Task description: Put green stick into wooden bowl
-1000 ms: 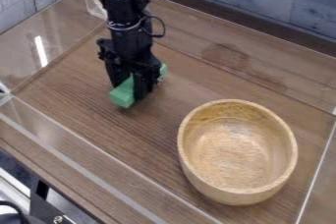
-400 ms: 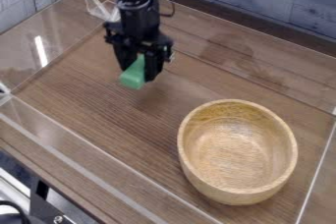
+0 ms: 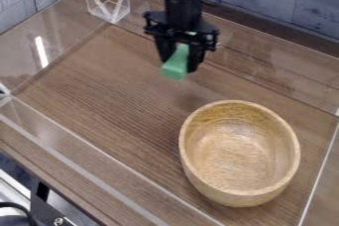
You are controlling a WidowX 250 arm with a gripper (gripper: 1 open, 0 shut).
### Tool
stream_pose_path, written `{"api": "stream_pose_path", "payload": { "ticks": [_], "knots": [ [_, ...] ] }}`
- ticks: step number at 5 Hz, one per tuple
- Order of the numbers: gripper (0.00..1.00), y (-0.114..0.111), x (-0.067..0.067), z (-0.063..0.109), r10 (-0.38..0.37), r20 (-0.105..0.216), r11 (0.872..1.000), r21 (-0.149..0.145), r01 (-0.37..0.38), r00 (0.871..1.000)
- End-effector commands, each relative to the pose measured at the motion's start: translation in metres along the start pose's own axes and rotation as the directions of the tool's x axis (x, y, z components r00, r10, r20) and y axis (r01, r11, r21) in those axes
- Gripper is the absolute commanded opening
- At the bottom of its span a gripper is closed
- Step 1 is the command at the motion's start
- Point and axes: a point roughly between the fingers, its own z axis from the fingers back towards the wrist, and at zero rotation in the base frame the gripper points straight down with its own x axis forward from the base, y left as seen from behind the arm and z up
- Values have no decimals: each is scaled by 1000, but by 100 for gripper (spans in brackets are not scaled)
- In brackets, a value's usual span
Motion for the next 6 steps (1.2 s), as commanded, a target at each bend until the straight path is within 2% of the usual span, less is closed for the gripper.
{"api": "stream_pose_path", "payload": {
  "ticks": [1, 2, 6],
  "knots": [
    [0, 6, 12, 8, -4, 58, 1000, 11, 3, 998],
    [0, 19, 21, 3, 16, 74, 999, 27, -18, 997],
    [0, 44, 17, -1, 23, 69, 998, 59, -27, 997]
  ]
}}
